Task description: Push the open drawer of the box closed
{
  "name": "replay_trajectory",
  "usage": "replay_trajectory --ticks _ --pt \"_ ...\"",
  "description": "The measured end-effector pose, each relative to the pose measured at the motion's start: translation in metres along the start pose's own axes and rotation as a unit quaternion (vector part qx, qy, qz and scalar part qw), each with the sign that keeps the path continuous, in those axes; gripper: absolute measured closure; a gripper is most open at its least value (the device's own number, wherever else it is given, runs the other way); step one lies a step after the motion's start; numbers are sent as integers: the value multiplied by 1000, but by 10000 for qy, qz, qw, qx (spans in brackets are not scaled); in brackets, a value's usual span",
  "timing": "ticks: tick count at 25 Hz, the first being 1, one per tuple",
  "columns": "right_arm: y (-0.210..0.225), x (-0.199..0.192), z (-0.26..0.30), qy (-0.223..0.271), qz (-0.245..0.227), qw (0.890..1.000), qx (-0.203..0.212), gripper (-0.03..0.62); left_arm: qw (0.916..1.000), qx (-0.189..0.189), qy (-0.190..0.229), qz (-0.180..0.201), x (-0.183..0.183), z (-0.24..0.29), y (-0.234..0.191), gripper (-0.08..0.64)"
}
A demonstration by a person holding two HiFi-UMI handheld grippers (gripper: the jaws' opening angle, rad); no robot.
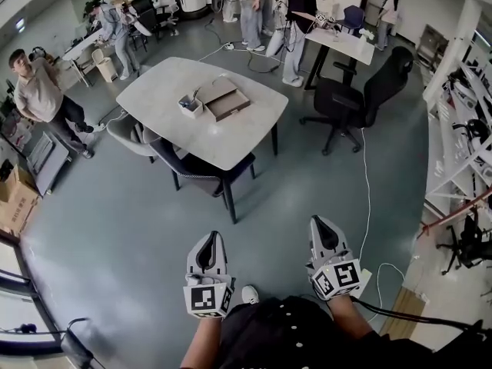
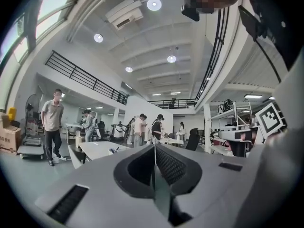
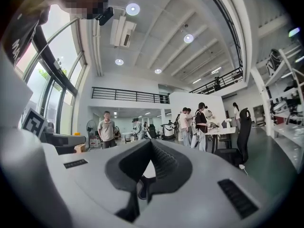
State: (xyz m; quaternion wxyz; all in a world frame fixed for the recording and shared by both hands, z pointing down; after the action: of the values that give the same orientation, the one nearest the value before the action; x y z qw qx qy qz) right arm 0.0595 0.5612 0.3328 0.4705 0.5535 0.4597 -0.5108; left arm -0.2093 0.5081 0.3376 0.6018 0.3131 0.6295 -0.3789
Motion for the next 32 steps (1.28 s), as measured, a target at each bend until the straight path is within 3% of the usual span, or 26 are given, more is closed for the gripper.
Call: replay_trajectory --ticks 6,18,32 --pt "-12 -2 17 -11 -15 9997 -231 595 9998 -200 -11 49 4 11 -17 543" --pt "-2 -12 63 -58 -14 9998 -211 595 9997 -163 -169 -39 -11 52 -40 543" --pt "95 -29 223 -127 48 9999 1 595 9994 207 -280 51 -19 216 -74 543"
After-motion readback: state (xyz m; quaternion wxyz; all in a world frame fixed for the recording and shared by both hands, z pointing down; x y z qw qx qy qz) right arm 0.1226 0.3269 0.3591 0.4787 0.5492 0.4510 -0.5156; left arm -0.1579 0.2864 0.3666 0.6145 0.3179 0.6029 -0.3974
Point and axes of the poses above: the fingertips, and each gripper's own axes: z forward along the fingers, y to its right, x out of its top, the point moved 4 cm from there along -z, backward along the fingers, and after that the axes turned 1 degree about -z, right-handed, at the moved point
